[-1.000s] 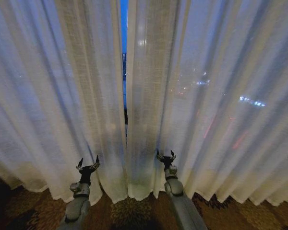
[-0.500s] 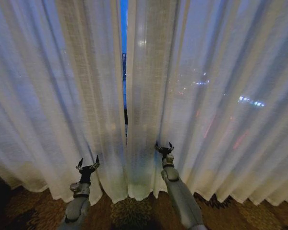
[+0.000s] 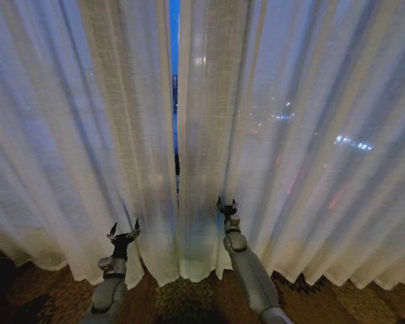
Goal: Open the curtains by pulling them apart, changing their state from closed to fully open.
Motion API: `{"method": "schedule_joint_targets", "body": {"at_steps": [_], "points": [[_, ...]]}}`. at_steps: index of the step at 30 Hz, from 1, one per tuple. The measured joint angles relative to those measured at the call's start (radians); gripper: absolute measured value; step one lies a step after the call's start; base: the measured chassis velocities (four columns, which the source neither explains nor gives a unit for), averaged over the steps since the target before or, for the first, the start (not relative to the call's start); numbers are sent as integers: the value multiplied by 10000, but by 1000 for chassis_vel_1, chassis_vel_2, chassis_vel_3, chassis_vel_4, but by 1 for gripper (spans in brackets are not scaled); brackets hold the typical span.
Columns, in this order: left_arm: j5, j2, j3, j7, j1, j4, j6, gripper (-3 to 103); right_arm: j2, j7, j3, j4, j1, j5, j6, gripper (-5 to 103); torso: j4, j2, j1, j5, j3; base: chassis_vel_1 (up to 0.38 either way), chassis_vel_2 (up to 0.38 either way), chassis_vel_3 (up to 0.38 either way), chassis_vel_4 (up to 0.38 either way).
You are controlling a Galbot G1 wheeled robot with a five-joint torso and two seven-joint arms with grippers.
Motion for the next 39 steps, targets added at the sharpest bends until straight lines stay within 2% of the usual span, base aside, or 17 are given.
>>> {"method": "schedule_joint_targets", "body": {"at_steps": [1,4,7,10,13,16,31,39], "points": [[0,0,0,0,0,0,0,100,0,0,0,0,0,0,0,57,0,0,0,0,0,0,0,0,0],[0,0,0,0,0,0,0,100,0,-114,40,2,-51,-46,95,41,0,0,0,-1,0,0,0,0,0],[0,0,0,0,0,0,0,100,-1,-152,74,18,-99,-55,176,36,0,0,0,-1,0,0,0,0,0],[0,0,0,0,0,0,1,100,4,-179,111,58,-199,-128,255,20,-1,0,0,0,0,0,0,0,0],[0,0,0,0,0,0,0,100,14,-202,138,58,-219,-122,335,14,-1,0,0,0,0,0,0,0,0],[0,0,0,0,0,0,0,100,24,-285,165,43,-218,-202,414,2,0,0,0,0,0,0,0,0,0],[0,0,0,-1,0,0,0,100,2,-291,171,-92,-147,-168,371,0,0,1,-2,0,-1,-13,8,10,-14],[0,0,0,0,0,0,0,100,-22,-213,199,-25,-187,-200,570,0,0,-3,7,1,3,-117,138,119,-112]]}}
